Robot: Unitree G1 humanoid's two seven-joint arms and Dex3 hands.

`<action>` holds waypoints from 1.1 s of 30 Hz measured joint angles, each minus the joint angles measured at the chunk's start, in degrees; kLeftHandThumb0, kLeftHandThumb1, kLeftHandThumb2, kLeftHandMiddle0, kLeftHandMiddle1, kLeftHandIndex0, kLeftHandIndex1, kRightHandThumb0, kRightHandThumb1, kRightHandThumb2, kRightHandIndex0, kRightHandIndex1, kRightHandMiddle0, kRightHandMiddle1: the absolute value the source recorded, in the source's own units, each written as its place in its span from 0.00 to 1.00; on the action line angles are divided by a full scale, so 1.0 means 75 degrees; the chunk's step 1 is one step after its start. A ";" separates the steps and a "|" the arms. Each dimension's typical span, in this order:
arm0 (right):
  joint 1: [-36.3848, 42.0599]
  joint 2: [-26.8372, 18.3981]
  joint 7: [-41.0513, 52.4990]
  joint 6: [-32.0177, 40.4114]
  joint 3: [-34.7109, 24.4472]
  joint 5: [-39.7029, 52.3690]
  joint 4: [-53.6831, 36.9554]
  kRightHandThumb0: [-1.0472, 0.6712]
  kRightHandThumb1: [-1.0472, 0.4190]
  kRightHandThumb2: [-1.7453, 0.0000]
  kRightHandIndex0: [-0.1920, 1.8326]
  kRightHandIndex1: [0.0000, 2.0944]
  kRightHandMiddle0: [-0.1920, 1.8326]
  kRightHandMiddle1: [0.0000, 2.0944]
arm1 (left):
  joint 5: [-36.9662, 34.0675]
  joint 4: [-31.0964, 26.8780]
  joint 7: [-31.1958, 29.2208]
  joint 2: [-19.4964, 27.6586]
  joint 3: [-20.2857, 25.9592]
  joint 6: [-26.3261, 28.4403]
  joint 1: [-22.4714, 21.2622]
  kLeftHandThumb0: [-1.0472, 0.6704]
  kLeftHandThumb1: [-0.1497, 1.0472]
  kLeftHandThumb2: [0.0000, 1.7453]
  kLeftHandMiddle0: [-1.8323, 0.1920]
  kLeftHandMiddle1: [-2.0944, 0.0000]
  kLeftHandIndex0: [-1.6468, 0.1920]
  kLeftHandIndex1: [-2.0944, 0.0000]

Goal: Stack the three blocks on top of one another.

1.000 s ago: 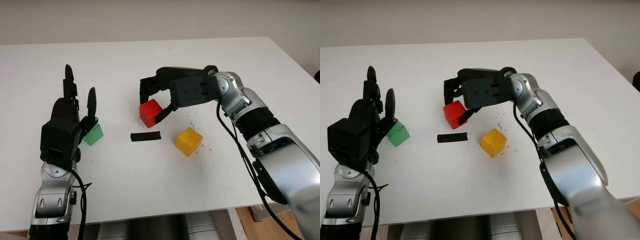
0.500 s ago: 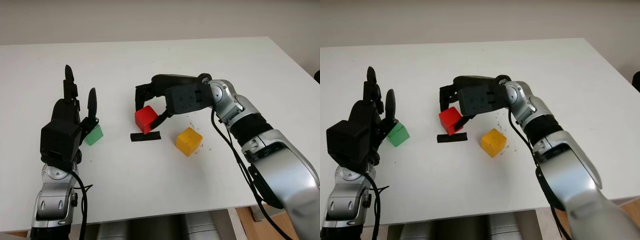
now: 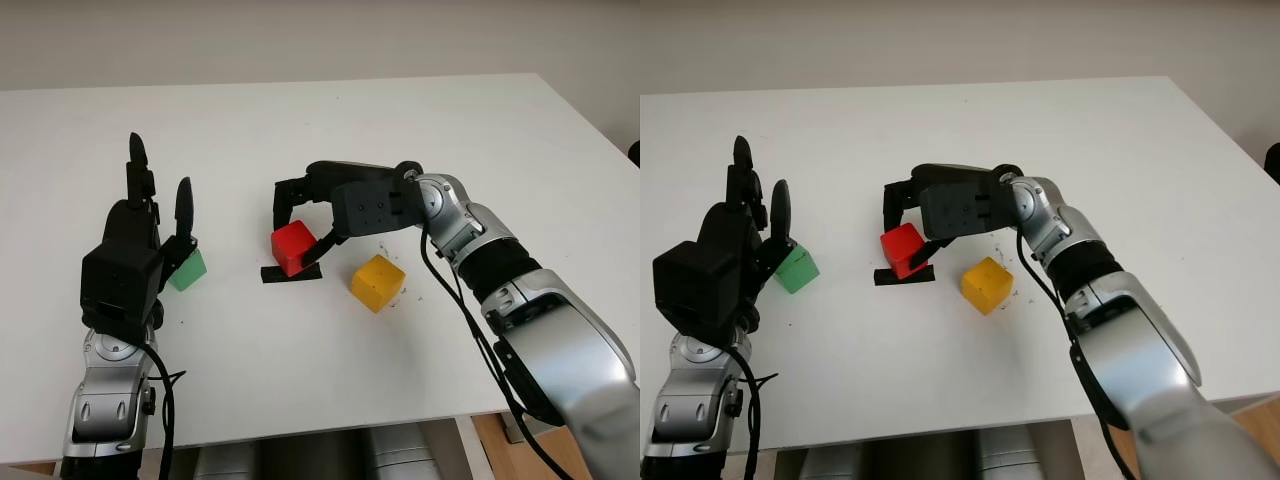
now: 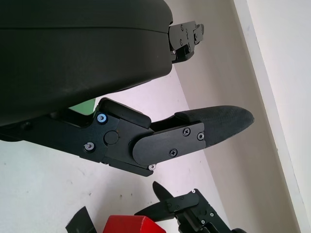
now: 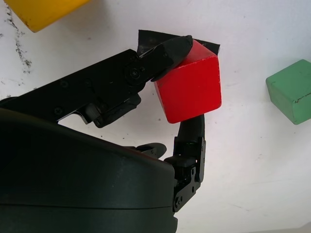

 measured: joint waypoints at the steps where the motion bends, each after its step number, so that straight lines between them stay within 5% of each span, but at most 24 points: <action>1: 0.0003 0.0011 -0.0034 -0.0008 0.0000 0.0000 0.0035 0.30 0.07 0.97 0.28 0.01 0.31 0.77 | -0.0001 0.0000 0.0000 0.0000 0.0002 0.0000 0.0000 0.17 1.00 0.39 1.00 1.00 1.00 1.00; 29: 0.0096 0.0125 -0.0126 -0.0286 0.0057 -0.0048 0.0458 0.28 0.07 0.97 0.25 0.01 0.28 0.78 | 0.0015 -0.0047 0.0004 0.0000 0.0010 0.0032 0.0073 0.17 1.00 0.38 1.00 1.00 1.00 1.00; 33: 0.0095 0.0126 -0.0034 -0.0285 0.0070 -0.0054 0.0475 0.25 0.07 0.97 0.21 0.01 0.19 0.60 | 0.0014 -0.0047 0.0005 0.0000 0.0010 0.0032 0.0073 0.17 1.00 0.38 1.00 1.00 1.00 1.00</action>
